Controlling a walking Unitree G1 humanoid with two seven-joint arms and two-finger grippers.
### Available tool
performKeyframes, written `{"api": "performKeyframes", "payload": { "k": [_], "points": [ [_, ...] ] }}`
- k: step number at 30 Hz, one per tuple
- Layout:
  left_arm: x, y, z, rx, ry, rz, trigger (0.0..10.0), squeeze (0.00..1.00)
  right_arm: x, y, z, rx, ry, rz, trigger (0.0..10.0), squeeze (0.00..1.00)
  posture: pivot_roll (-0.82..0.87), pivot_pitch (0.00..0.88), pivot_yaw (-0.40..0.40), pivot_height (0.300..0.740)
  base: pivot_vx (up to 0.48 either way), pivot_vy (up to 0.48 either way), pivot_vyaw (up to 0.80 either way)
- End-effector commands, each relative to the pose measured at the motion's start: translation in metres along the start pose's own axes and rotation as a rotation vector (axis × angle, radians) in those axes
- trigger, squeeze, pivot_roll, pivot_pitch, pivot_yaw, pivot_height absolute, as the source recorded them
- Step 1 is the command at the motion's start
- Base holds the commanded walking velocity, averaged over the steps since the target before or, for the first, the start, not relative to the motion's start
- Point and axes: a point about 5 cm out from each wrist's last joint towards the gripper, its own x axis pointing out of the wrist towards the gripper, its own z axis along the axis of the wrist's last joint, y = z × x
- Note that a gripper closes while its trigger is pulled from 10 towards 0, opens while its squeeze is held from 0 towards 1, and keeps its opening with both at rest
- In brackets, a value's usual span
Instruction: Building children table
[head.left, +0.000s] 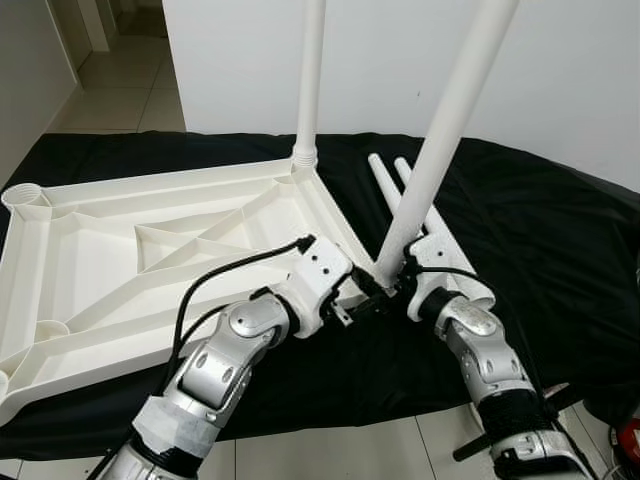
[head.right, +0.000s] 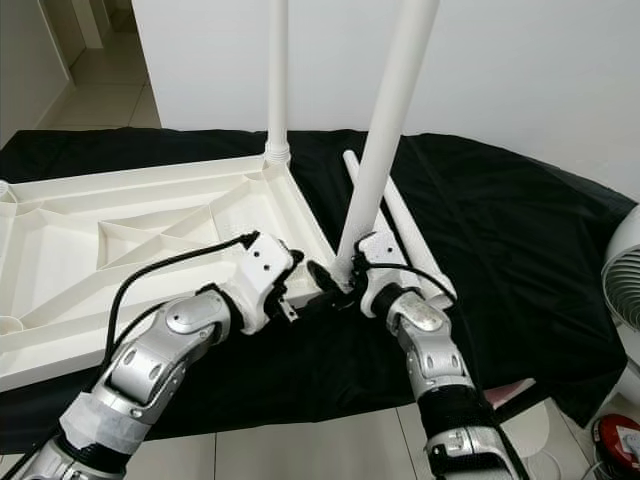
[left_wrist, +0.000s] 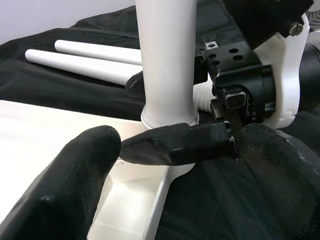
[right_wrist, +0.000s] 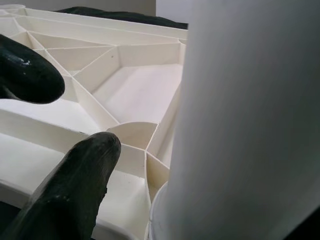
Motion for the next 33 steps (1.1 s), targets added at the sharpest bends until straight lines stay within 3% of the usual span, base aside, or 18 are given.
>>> {"api": "performKeyframes", "payload": {
  "k": [1, 2, 3, 4, 5, 6, 7, 17, 18, 19, 20, 26, 33],
  "points": [
    [0.000, 0.001, 0.001, 0.005, -0.002, -0.005, 10.0, 0.00, 0.001, 0.002, -0.005, 0.005, 0.018, 0.030, 10.0, 0.00, 0.06, 0.030, -0.047, 0.740, 0.000, 0.000, 0.00],
    [0.000, 0.001, 0.001, 0.005, -0.002, -0.005, 10.0, 0.00, 0.001, 0.002, -0.005, 0.005, 0.018, 0.030, 10.0, 0.00, 0.06, 0.030, -0.047, 0.740, 0.000, 0.000, 0.00],
    [0.000, 0.001, 0.001, 0.007, -0.001, -0.004, 10.0, 0.00, 0.002, 0.001, -0.006, 0.002, 0.021, 0.036, 4.0, 0.00, 0.06, 0.028, -0.050, 0.740, 0.000, 0.000, 0.00],
    [0.000, 0.001, 0.001, 0.007, -0.001, -0.002, 10.0, 0.00, 0.002, 0.001, -0.007, 0.003, 0.024, 0.042, 4.0, 0.00, 0.06, 0.028, -0.050, 0.740, 0.000, 0.000, 0.00],
    [0.000, 0.001, 0.001, 0.006, -0.001, -0.001, 10.0, 0.00, 0.002, 0.000, -0.008, 0.004, 0.029, 0.046, 2.4, 0.00, 0.06, 0.029, -0.052, 0.740, 0.000, 0.000, 0.00],
    [0.000, 0.001, 0.001, 0.006, -0.001, 0.000, 10.0, 0.00, 0.003, -0.001, -0.009, 0.006, 0.031, 0.052, 2.4, 0.00, 0.06, 0.029, -0.052, 0.740, 0.000, 0.000, 0.00],
    [0.000, 0.002, 0.001, 0.006, -0.001, 0.002, 10.0, 0.00, 0.002, -0.002, -0.011, 0.015, 0.036, 0.059, 0.0, 0.00, 0.06, 0.029, -0.052, 0.740, 0.000, 0.000, 0.00],
    [-0.001, 0.001, 0.001, 0.003, 0.000, 0.000, 10.0, 0.00, -0.004, 0.002, -0.023, 0.042, 0.050, 0.073, 0.0, 0.00, 0.05, 0.039, -0.052, 0.740, 0.000, 0.000, 0.00],
    [-0.001, 0.000, 0.000, 0.002, 0.001, -0.001, 10.0, 0.00, -0.004, 0.004, -0.025, 0.052, 0.049, 0.064, 8.9, 0.00, 0.05, 0.039, -0.052, 0.740, 0.000, 0.000, 0.00],
    [-0.001, 0.000, 0.000, 0.002, 0.001, -0.001, 10.0, 0.00, -0.004, 0.004, -0.025, 0.052, 0.049, 0.064, 8.9, 0.00, 0.05, 0.039, -0.052, 0.740, 0.000, 0.000, 0.00],
    [-0.001, 0.000, 0.000, 0.001, 0.001, -0.002, 10.0, 0.00, -0.005, 0.006, -0.025, 0.063, 0.044, 0.054, 10.0, 0.00, 0.05, 0.039, -0.053, 0.740, 0.000, 0.000, 0.00],
    [-0.001, -0.001, -0.001, -0.004, 0.004, -0.002, 10.0, 0.00, -0.003, 0.017, -0.028, 0.099, 0.038, 0.004, 10.0, 0.00, 0.05, 0.043, -0.059, 0.740, 0.000, 0.000, 0.00],
    [-0.001, -0.003, -0.002, -0.011, 0.004, -0.003, 10.0, 0.00, 0.003, 0.025, -0.032, 0.090, 0.075, -0.146, 10.0, 0.00, 0.05, 0.047, -0.060, 0.740, 0.000, 0.000, 0.00]
  ]
}}
